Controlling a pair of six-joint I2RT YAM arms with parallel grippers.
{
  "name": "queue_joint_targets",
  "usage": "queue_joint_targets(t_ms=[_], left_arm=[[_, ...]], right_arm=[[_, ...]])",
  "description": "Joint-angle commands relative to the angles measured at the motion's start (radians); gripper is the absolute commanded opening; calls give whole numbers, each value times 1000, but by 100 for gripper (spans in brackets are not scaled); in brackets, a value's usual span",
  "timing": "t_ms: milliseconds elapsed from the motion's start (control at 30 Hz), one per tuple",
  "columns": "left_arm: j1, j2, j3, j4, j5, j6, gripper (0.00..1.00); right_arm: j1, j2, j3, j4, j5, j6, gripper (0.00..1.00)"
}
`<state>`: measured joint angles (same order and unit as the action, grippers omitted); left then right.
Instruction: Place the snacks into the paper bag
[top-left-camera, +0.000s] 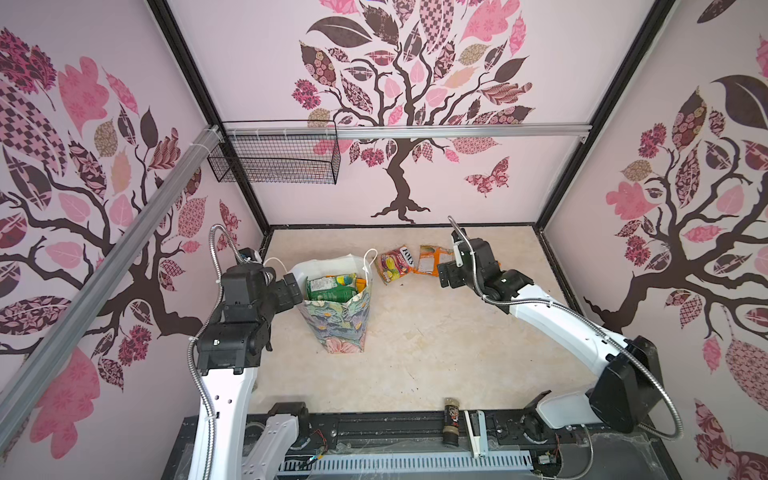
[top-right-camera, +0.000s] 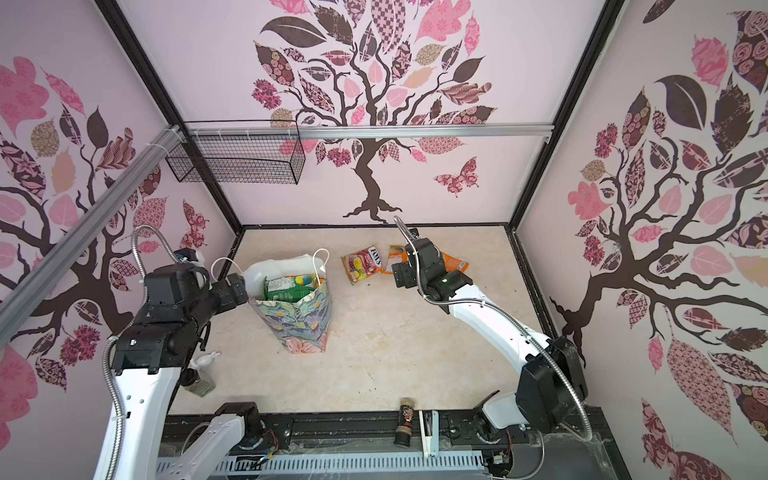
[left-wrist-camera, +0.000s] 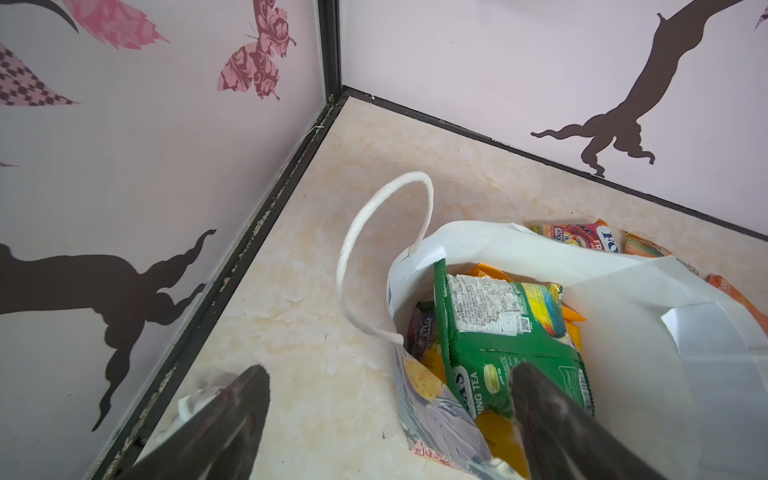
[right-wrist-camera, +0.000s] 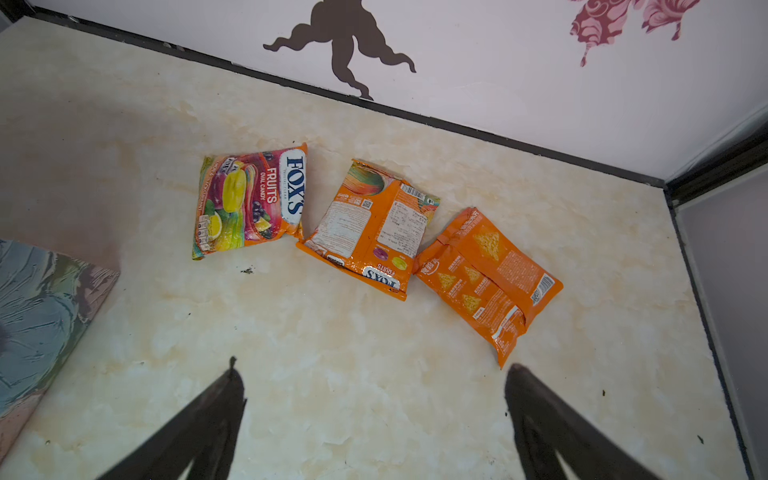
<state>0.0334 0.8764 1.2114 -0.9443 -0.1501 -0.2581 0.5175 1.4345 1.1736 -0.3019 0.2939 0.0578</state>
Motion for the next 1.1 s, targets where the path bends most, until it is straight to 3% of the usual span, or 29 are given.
queue_joint_targets(t_ms=[0,67,333,433,633,1067], left_arm=[[76,42,-29,96,179,-28,89],[111,58,-29,128,265,-34,84],[111,79,-117,234,270,-30,73],[111,81,-139,252,292,-16,64],[112,72,-164,291,363,-40,58],[112,97,-166,287,391,-51,57]], right_arm=[[-84,37,51,-2,-30,27,96],[-137,43,39,3,-37,56,96],[-299,110,-44,84,-108,95,97],[-339,153,-42,90,-96,78,97],[-350,236,-64,113,15,59,96],[-350,310,-100,154,-20,50,92]])
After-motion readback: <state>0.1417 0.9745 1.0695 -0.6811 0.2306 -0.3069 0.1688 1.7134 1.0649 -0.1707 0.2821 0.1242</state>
